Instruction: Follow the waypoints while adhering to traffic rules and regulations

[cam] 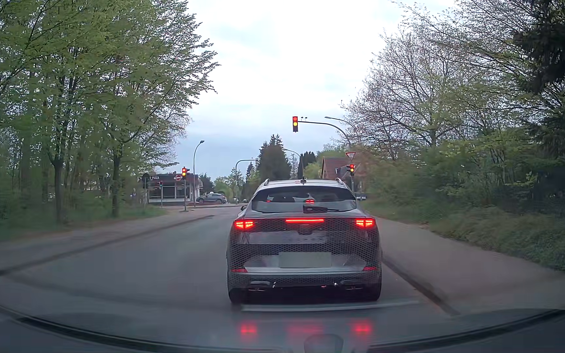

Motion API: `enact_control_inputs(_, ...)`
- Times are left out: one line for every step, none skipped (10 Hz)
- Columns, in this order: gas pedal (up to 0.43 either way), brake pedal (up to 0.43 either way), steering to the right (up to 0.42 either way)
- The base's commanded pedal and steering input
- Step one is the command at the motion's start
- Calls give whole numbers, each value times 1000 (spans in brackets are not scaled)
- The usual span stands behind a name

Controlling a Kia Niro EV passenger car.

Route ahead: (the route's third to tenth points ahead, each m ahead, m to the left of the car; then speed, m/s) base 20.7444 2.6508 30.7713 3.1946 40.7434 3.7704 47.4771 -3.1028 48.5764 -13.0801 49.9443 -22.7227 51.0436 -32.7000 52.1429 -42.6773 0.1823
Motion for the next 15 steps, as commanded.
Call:
enact_control_inputs(0, 152, 2)
enact_control_inputs(0, 159, 2)
enact_control_inputs(0, 165, 2)
enact_control_inputs(0, 177, 2)
enact_control_inputs(0, 183, 2)
enact_control_inputs(0, 195, 2)
enact_control_inputs(0, 201, 2)
enact_control_inputs(0, 201, 2)
enact_control_inputs(0, 207, 2)
enact_control_inputs(0, 207, 2)
enact_control_inputs(0, 213, 2)
enact_control_inputs(0, 201, 2)
enact_control_inputs(0, 189, 2)
enact_control_inputs(0, 183, 2)
enact_control_inputs(0, 183, 2)
